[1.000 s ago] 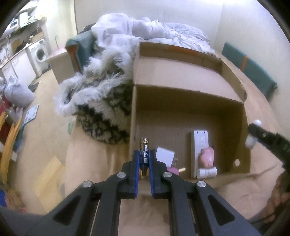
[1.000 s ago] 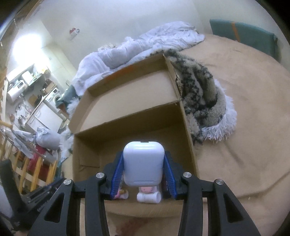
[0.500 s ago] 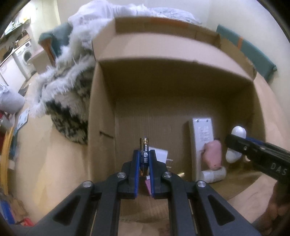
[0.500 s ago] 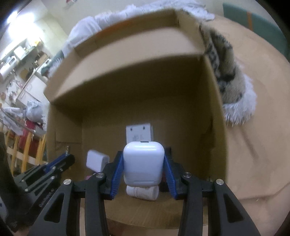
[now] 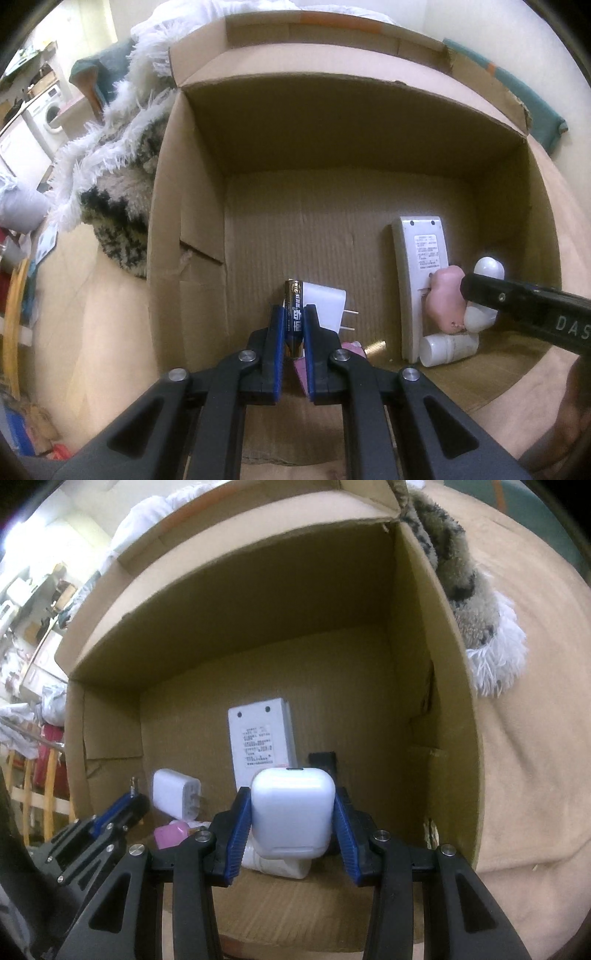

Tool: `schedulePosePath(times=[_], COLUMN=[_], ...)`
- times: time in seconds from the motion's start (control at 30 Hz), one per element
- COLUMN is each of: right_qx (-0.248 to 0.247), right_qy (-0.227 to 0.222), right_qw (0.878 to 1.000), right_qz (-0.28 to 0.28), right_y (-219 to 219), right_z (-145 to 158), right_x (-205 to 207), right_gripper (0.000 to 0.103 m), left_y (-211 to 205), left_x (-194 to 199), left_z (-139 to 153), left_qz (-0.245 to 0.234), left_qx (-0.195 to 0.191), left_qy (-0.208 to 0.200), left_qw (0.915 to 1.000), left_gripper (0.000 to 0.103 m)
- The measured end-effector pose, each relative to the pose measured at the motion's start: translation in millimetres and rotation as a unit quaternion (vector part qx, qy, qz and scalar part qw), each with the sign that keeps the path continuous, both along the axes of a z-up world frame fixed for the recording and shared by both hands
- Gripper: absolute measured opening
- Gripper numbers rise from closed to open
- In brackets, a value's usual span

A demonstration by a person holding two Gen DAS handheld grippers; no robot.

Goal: Organize rigid objects
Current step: 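Open the right gripper to drop the earbud case while the left releases the battery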

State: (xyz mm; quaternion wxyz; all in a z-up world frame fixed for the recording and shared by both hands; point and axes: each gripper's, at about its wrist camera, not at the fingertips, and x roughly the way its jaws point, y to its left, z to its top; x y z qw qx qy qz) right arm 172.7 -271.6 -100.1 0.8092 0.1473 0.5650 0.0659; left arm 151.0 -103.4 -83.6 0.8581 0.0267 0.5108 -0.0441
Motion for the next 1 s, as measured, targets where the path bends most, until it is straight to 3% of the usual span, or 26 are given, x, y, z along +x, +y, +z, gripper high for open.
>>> schedulePosePath(times=[0.67,0.8,1.0], right_qx=[0.006,0.023,0.037], right_qy=[0.001,-0.011,-0.025], right_qw=[1.0,1.0,0.999], right_qz=[0.001,0.0,0.002], right_y=[1,0,-2], right_z=[-2,3,8], right_x=[5,4,3], right_gripper=[0.046,0.062,0.069], left_y=[-3,-7,-7], left_x=[-2,-3,-6], left_z=[-9,-7,2], left_qz=[0.003,0.0,-0.004], left_qx=[0.012,0.012,0.012], left_qy=[0.012,0.006,-0.009], left_qw=[0.9999,0.9999,0.9999], left_gripper=[0.01,0.015,0.024])
